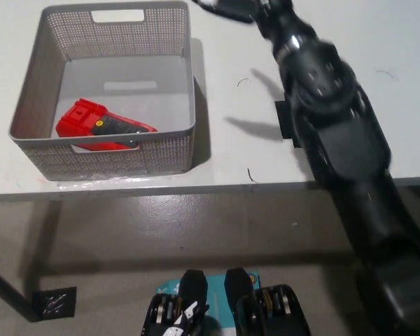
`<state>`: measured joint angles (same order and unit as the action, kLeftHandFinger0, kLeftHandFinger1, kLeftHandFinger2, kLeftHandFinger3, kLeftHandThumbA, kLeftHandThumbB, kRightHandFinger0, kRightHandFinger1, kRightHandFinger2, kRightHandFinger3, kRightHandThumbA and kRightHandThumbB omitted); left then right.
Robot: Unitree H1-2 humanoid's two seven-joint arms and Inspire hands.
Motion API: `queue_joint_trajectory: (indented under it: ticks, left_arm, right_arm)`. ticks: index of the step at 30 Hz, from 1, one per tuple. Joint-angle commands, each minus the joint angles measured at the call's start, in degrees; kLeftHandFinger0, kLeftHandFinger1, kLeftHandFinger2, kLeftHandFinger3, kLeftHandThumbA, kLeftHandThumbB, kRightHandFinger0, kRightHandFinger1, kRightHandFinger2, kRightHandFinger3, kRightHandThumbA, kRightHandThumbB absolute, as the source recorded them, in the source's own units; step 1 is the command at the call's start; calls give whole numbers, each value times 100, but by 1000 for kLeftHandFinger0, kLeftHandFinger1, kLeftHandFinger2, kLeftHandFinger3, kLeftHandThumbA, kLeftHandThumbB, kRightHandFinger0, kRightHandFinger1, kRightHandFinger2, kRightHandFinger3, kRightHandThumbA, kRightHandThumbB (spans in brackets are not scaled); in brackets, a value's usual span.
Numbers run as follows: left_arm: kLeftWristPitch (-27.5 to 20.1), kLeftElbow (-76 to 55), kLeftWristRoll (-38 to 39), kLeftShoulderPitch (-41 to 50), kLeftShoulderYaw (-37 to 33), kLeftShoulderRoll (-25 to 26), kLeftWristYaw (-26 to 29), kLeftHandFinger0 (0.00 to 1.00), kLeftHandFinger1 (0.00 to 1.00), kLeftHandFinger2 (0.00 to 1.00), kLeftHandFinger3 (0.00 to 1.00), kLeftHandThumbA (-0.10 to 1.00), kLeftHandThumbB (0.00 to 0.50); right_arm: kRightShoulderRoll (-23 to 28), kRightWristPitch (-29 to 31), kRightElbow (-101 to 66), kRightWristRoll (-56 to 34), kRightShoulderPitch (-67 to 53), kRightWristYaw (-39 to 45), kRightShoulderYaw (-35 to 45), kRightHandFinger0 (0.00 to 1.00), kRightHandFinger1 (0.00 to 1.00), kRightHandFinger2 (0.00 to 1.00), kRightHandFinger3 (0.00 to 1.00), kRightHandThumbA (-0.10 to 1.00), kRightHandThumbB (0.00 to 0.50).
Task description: Use the right hand to pick up a multimeter on the right side and put it into a container on the left side
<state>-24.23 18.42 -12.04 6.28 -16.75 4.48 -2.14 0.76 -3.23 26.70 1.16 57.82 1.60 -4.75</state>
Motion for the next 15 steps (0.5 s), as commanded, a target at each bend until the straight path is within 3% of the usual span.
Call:
queue_joint_trajectory:
  ticks: [1,2,7,9,13,15]
  left_arm:
    - [-270,-31,4,25,-28,2,130,1000,1000,1000,1000,1000,398]
    - [-270,-23,23,23,-3,-1,112,1000,1000,1000,1000,1000,402]
    - [-270,111,110,-58,116,-74,234,1000,1000,1000,1000,1000,437]
    - [-270,140,201,-47,157,-142,221,1000,1000,1000,1000,1000,448]
    - [-270,177,349,-217,313,-236,268,1000,1000,1000,1000,1000,473]
    - [-270,158,313,-278,357,-232,309,1000,1000,1000,1000,1000,467]
  right_arm:
    - [691,-496,-4272,-1161,-1565,680,379,1000,1000,1000,1000,1000,401]
    - [687,-311,-4840,-1074,-2174,622,280,1000,1000,1000,1000,1000,434]
    - [787,330,-5893,-379,-3663,592,-162,1000,1000,1000,1000,1000,465]
    - [788,661,-6072,-198,-4244,639,-414,1000,1000,1000,1000,1000,427]
    - [710,998,-6070,-32,-5062,692,-837,1000,1000,1000,1000,1000,441]
    - [674,1206,-5901,133,-5280,670,-935,1000,1000,1000,1000,1000,419]
